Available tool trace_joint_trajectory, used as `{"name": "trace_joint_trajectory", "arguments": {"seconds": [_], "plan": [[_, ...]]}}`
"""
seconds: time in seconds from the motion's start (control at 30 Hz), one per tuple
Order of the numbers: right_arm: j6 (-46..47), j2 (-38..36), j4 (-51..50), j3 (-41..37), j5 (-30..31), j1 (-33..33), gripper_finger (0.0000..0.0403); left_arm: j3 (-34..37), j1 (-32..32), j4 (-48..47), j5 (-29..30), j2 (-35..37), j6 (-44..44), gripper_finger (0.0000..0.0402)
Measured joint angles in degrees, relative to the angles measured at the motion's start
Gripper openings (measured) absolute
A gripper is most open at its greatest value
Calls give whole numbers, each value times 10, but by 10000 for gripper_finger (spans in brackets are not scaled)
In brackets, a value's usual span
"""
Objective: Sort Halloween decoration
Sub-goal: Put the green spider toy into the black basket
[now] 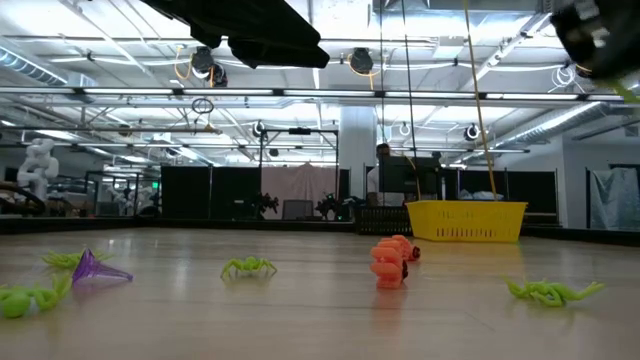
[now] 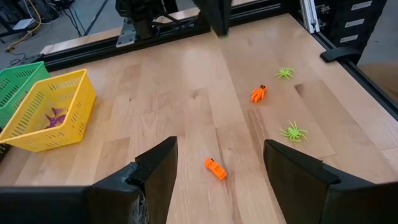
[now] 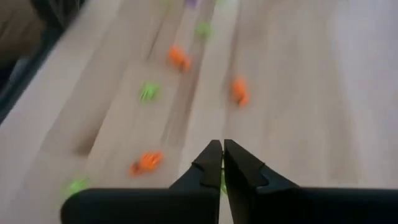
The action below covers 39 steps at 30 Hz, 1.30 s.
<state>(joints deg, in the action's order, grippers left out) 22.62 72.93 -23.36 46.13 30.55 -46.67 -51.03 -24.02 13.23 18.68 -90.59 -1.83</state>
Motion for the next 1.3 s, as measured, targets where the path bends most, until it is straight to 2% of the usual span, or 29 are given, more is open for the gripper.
{"name": "trace_joint_trajectory", "arguments": {"seconds": [0.13, 0.2, 0.33, 0.5, 0.63, 0.73, 0.87, 1.07, 1.3], "plan": [[-77, -50, 80, -21, 69, -3, 0, 0, 0, 0, 0, 0, 0, 238], [-134, -65, 171, -48, 86, -2, 0, 0, 0, 0, 0, 0, 0, 238], [-261, -74, 387, -106, 83, 14, 0, 0, 0, 0, 0, 0, 0, 238], [-394, -75, 608, -166, 7, 45, 0, 0, 0, 0, 0, 0, 0, 238], [-469, -75, 721, -195, -50, 79, 0, 0, 0, 0, 0, 0, 0, 238], [-494, -75, 765, -200, -83, 114, 0, 0, 0, 6, 0, 0, 0, 238], [-500, -88, 774, -200, -129, 158, 0, 0, 0, 24, 0, 0, -1, 238], [-447, -98, 753, -223, -128, 185, 0, 0, 0, 34, 0, 0, -5, 238], [-400, -98, 840, -269, -128, 190, 0, 0, 1, 39, 0, 0, -17, 238]]}}
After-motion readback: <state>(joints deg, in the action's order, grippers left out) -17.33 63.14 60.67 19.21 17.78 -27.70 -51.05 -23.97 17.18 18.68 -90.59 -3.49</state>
